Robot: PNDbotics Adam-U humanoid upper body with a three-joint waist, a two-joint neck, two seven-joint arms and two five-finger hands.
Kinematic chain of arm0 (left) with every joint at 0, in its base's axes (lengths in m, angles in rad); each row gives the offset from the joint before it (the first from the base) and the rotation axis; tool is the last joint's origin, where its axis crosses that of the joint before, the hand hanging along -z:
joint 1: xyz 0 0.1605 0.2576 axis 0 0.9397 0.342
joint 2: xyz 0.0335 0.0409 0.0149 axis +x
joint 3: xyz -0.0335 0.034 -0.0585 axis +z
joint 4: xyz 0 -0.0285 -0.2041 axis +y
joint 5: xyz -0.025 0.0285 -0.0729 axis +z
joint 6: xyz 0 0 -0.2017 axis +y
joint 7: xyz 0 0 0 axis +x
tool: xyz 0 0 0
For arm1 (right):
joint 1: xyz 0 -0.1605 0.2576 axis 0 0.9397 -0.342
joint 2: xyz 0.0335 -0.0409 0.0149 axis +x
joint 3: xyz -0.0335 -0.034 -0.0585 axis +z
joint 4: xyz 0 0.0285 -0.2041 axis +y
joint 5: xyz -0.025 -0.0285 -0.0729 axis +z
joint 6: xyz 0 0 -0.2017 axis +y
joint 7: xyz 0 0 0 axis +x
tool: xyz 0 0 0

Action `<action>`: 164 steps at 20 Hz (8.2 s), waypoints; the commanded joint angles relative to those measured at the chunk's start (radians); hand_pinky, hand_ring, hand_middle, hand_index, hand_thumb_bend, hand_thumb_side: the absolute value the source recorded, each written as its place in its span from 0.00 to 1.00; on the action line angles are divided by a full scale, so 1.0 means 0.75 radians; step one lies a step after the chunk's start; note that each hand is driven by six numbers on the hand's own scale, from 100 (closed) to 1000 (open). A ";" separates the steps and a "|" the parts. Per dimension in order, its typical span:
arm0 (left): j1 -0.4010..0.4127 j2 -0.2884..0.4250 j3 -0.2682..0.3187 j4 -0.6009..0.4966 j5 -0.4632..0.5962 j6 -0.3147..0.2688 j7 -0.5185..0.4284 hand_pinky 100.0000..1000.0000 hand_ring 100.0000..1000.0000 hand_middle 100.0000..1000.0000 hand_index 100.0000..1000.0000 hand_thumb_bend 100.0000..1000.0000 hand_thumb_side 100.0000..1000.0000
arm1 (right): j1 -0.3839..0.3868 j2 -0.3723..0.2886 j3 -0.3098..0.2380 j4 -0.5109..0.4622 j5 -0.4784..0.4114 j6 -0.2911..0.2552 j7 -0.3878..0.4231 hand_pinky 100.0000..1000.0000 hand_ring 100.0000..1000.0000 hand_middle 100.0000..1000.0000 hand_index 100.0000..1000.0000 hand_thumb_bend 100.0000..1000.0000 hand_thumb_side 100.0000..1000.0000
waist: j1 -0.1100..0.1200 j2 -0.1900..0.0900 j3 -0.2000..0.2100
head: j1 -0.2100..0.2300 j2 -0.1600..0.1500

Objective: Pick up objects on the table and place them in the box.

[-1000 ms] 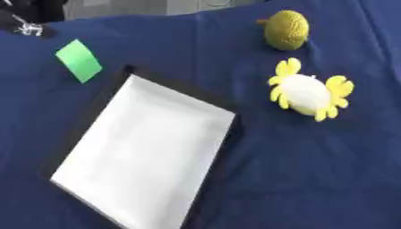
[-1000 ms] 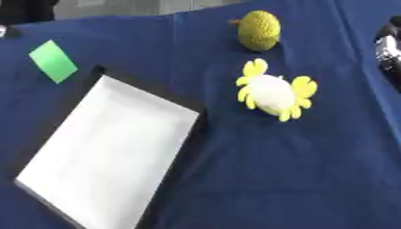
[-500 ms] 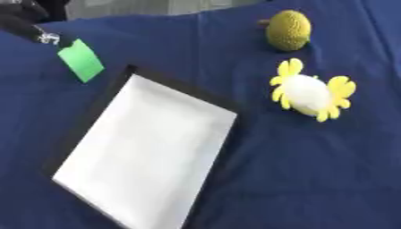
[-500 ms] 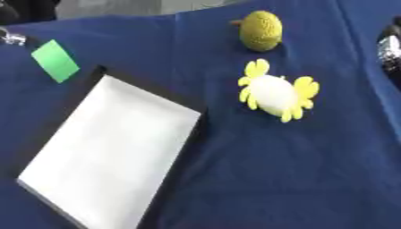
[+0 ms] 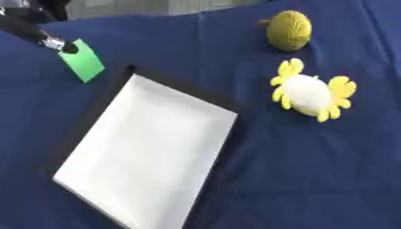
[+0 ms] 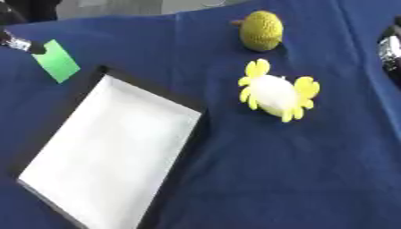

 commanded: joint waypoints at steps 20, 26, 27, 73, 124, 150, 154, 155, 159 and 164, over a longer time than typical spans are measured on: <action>-0.064 -0.050 0.030 0.143 -0.175 0.016 0.072 0.95 0.91 0.85 0.90 0.75 0.54 | -0.036 -0.020 0.004 -0.017 -0.003 0.003 0.003 0.91 0.96 0.91 0.82 0.00 0.49 | -0.003 -0.023 -0.023 | 0.020 -0.027; -0.073 -0.080 0.072 0.228 -0.219 0.023 0.124 0.94 0.91 0.85 0.89 0.74 0.54 | -0.041 -0.016 0.006 -0.018 -0.003 0.005 0.004 0.91 0.96 0.91 0.82 0.00 0.49 | -0.008 -0.015 -0.027 | 0.033 -0.034; -0.075 -0.087 0.079 0.244 -0.225 0.023 0.131 0.94 0.91 0.84 0.89 0.74 0.54 | -0.043 -0.015 0.007 -0.018 -0.003 0.005 0.004 0.91 0.96 0.91 0.82 0.00 0.49 | -0.009 -0.014 -0.028 | 0.035 -0.035; -0.182 -0.035 0.143 -0.075 0.029 -0.171 0.273 0.82 0.73 0.59 0.47 0.00 0.08 | -0.025 -0.033 -0.016 -0.026 -0.012 0.004 -0.026 0.91 0.96 0.91 0.82 0.00 0.48 | -0.016 -0.055 0.031 | -0.064 0.046; 0.262 0.008 -0.381 -1.371 0.100 -0.020 -0.114 0.75 0.72 0.64 0.58 0.21 0.24 | 0.046 -0.060 0.004 -0.026 -0.034 0.001 -0.010 0.90 0.95 0.90 0.82 0.00 0.46 | -0.042 -0.161 0.041 | -0.077 0.130; 0.351 -0.101 -0.470 -1.011 -0.302 -0.398 -0.246 0.97 0.91 0.88 0.87 0.48 0.76 | 0.049 -0.047 0.007 -0.025 -0.024 0.008 -0.016 0.90 0.94 0.90 0.82 0.00 0.47 | -0.030 -0.138 0.015 | -0.060 0.130; 0.365 -0.068 -0.434 -1.015 -0.257 -0.398 -0.246 0.97 0.92 0.89 0.89 0.64 0.76 | 0.053 -0.048 0.009 -0.024 -0.021 0.010 -0.018 0.90 0.94 0.90 0.81 0.00 0.47 | -0.027 -0.141 0.018 | -0.059 0.130; 0.366 -0.061 -0.428 -1.018 -0.252 -0.396 -0.246 0.97 0.92 0.89 0.90 0.69 0.76 | 0.053 -0.048 0.010 -0.023 -0.020 0.010 -0.017 0.90 0.94 0.90 0.81 0.00 0.47 | -0.026 -0.142 0.019 | -0.059 0.130; 0.376 -0.034 -0.409 -1.037 -0.221 -0.380 -0.246 0.96 0.92 0.89 0.90 0.77 0.73 | 0.056 -0.050 0.011 -0.023 -0.020 0.011 -0.016 0.90 0.94 0.90 0.81 0.00 0.47 | -0.023 -0.143 0.022 | -0.060 0.130; 0.390 -0.006 -0.393 -1.052 -0.204 -0.367 -0.246 0.96 0.91 0.89 0.90 0.94 0.71 | 0.060 -0.052 0.012 -0.019 -0.017 0.013 -0.016 0.90 0.94 0.90 0.81 0.00 0.47 | -0.019 -0.142 0.024 | -0.061 0.130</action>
